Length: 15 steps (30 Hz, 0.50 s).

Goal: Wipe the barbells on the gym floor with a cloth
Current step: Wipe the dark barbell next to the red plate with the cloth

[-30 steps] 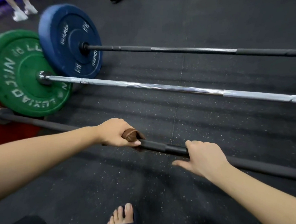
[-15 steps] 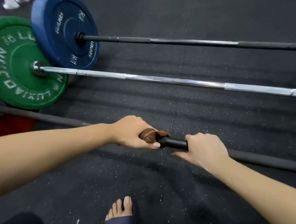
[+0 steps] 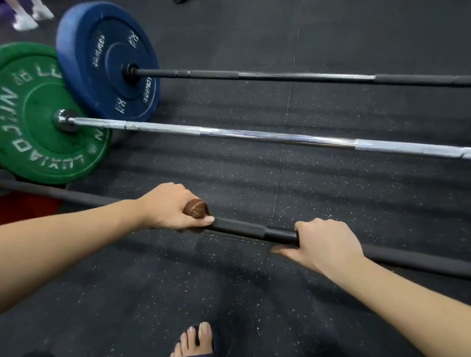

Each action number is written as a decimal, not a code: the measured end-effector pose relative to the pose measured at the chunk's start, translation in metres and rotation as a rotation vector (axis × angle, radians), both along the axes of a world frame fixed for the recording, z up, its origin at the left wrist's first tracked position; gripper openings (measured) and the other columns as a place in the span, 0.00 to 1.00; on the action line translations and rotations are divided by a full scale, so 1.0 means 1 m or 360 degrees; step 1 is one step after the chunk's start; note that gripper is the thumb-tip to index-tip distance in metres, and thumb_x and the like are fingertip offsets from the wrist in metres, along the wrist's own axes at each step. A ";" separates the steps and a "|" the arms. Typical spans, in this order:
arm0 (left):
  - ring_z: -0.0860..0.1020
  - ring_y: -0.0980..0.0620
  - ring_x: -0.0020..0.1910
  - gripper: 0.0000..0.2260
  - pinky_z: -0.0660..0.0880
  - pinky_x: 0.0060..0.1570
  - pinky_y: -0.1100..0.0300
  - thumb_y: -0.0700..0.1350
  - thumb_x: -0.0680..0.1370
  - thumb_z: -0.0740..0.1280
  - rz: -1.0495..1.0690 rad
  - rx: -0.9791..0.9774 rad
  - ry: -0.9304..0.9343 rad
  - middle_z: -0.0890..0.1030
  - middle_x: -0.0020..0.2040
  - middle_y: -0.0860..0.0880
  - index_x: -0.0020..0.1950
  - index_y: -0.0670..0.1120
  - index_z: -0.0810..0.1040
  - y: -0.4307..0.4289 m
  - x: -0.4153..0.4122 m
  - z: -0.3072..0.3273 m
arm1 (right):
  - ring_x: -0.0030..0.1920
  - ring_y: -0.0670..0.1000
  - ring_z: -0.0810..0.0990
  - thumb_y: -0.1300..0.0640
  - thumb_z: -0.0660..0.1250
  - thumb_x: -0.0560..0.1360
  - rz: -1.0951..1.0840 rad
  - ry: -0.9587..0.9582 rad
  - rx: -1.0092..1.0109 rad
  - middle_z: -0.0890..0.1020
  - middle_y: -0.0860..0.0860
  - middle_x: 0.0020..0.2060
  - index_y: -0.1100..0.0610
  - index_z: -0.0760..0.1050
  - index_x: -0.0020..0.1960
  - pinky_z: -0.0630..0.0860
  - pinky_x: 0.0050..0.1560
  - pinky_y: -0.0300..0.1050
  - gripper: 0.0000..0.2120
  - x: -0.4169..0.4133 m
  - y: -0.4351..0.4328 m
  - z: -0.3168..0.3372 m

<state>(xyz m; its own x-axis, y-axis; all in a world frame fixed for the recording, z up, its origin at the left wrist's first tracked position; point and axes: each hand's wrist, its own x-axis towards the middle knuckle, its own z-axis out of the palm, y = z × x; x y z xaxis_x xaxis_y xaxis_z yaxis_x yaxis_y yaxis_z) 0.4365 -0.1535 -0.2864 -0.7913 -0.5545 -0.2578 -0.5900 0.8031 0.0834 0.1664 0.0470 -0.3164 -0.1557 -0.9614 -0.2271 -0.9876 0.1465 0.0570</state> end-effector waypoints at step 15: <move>0.79 0.56 0.38 0.43 0.75 0.41 0.60 0.84 0.68 0.42 -0.0050 -0.0076 0.0180 0.82 0.37 0.56 0.52 0.55 0.83 -0.005 0.024 -0.008 | 0.36 0.52 0.76 0.15 0.52 0.65 0.0034 -0.0060 0.0038 0.73 0.44 0.34 0.49 0.69 0.46 0.72 0.37 0.45 0.37 0.011 -0.009 0.008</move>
